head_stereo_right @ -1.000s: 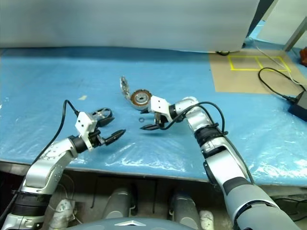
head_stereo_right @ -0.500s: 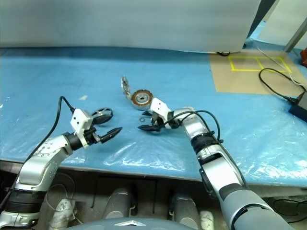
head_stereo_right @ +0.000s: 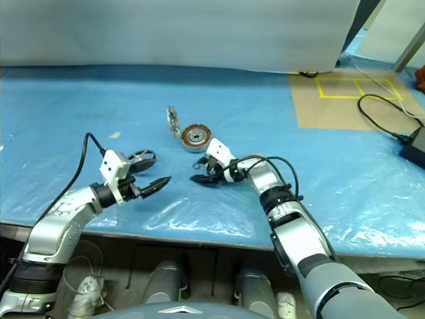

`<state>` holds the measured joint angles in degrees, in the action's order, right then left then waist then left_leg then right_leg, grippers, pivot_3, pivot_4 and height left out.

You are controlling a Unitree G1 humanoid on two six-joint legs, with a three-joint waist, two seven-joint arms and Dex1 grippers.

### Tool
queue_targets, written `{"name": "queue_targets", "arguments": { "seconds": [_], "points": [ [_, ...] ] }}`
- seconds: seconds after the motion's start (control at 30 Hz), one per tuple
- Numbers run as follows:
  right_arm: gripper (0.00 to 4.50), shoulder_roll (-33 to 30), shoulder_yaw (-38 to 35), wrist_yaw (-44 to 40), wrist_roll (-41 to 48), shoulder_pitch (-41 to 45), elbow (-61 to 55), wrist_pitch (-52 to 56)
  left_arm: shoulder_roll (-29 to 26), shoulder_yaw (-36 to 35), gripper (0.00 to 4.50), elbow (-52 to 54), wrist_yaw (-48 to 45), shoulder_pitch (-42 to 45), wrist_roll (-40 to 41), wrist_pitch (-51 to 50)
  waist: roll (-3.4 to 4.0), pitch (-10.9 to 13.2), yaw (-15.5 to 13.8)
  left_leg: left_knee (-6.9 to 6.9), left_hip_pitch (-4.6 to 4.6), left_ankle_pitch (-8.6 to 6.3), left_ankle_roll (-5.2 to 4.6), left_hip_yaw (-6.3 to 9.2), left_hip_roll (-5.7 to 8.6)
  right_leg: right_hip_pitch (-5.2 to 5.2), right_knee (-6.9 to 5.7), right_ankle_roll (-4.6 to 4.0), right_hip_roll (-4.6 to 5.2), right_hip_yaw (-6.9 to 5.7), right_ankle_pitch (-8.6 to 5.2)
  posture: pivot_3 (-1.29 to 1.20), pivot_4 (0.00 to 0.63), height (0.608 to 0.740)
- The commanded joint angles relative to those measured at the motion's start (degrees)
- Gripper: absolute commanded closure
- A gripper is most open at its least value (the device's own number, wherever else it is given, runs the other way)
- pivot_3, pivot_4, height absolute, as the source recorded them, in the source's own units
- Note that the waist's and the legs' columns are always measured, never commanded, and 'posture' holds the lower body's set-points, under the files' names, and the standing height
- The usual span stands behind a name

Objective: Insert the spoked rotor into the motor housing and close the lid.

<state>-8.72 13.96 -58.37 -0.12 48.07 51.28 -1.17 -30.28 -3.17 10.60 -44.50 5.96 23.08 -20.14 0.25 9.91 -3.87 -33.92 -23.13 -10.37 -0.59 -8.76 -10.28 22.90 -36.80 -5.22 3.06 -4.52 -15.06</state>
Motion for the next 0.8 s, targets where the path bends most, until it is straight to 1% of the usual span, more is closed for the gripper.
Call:
{"name": "queue_targets", "arguments": {
  "seconds": [0.03, 0.2, 0.43, 0.53, 0.73, 0.77, 0.8],
  "points": [
    [1.1, 0.7, -1.6, 1.2, 0.4, 1.8, 0.8, -1.1, -0.1, -0.1, 0.41, 2.6, 0.0, -0.3, 0.1, 0.7, 0.0, 0.0, 0.0, 0.0, 0.0, 0.0, 0.0, 0.0, 0.0, 0.0, 0.0, 0.0, 0.0, 0.0, 0.0, 0.0, 0.15, 0.74],
    [1.1, 0.9, -2.1, 2.5, 0.0, 2.9, 3.2, -1.9, -0.3, -0.1, 0.41, 2.6, 0.0, -0.3, -0.2, 0.8, 0.0, 0.0, 0.0, 0.01, -0.01, 0.0, 0.0, 0.0, 0.0, 0.01, 0.01, 0.0, 0.0, 0.0, 0.0, 0.0, 0.15, 0.74],
    [1.1, 1.0, -1.6, 2.2, -1.1, 1.4, 3.7, -3.2, 0.2, 0.3, 0.41, 3.1, 0.3, -0.3, -0.2, 0.5, 0.0, 0.0, 0.0, 0.01, -0.01, -0.02, 0.03, -0.01, 0.0, 0.01, 0.01, 0.0, 0.0, 0.0, 0.0, 0.0, 0.15, 0.74],
    [1.66, 1.2, -1.3, 2.1, -1.6, 0.8, 3.4, -3.6, 0.1, 0.3, 0.37, 2.9, 0.4, -0.2, -0.3, 0.6, 0.0, 0.0, 0.0, 0.01, 0.0, -0.02, 0.03, -0.01, 0.0, 0.01, 0.01, 0.0, 0.0, 0.0, 0.0, 0.0, 0.15, 0.74],
    [3.71, 1.6, -1.1, 3.2, -2.4, 0.4, 3.6, -4.5, 0.1, 0.2, 0.37, 2.8, 0.4, 0.2, -0.3, 0.6, 0.0, 0.0, 0.0, 0.02, 0.01, -0.05, 0.08, -0.01, 0.0, 0.01, 0.01, 0.0, 0.0, 0.0, 0.0, 0.0, 0.15, 0.74],
    [3.93, 1.6, -1.1, 3.2, -2.5, 0.4, 3.6, -4.5, 0.1, 0.2, 0.37, 2.8, 0.4, 0.2, -0.3, 0.5, 0.0, 0.0, 0.0, 0.02, 0.01, -0.1, 0.16, -0.01, 0.0, 0.01, 0.01, 0.0, 0.0, 0.0, 0.0, 0.0, 0.15, 0.74],
    [3.93, 1.6, -1.0, 3.1, -2.7, 0.3, 3.6, -4.6, 0.1, 0.2, 0.37, 2.7, 0.4, 0.2, -0.3, 0.6, 0.0, 0.0, 0.0, 0.02, 0.01, -0.1, 0.17, -0.02, 0.0, 0.01, 0.01, 0.0, 0.0, 0.0, 0.0, 0.0, 0.15, 0.74]
  ]
}}
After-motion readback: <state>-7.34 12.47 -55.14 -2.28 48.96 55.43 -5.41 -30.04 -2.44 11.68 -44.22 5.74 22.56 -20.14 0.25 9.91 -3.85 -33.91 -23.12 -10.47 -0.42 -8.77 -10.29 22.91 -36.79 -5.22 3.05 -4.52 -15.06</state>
